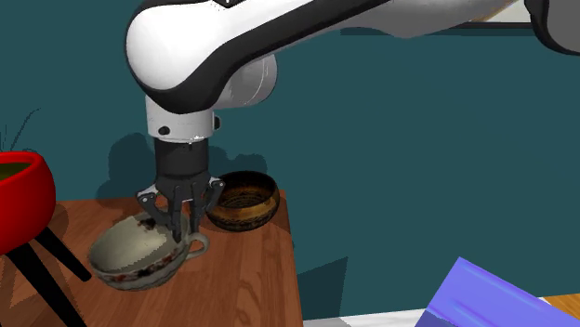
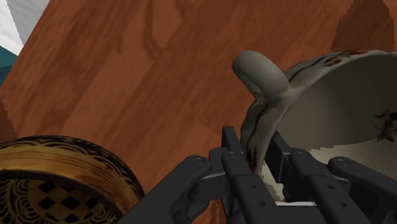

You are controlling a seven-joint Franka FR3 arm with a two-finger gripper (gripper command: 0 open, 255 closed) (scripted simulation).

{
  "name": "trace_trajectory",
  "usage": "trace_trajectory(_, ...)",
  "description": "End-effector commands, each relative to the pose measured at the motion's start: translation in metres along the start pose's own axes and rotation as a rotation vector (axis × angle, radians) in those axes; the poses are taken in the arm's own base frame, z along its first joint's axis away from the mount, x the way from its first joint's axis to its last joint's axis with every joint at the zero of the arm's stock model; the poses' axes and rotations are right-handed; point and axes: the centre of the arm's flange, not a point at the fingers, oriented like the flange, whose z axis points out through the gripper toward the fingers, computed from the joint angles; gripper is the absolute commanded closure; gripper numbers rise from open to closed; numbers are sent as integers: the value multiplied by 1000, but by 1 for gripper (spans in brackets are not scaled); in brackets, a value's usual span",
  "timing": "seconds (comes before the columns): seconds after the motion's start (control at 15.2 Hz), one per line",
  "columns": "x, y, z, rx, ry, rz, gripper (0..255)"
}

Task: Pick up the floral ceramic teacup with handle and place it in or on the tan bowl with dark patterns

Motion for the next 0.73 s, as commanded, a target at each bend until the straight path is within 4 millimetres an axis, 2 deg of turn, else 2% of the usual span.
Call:
trace_trajectory(0.0,0,-2,-11,0,0,0,255)
trace_trajectory(0.66,-3,-12,-62,0,0,0,255)
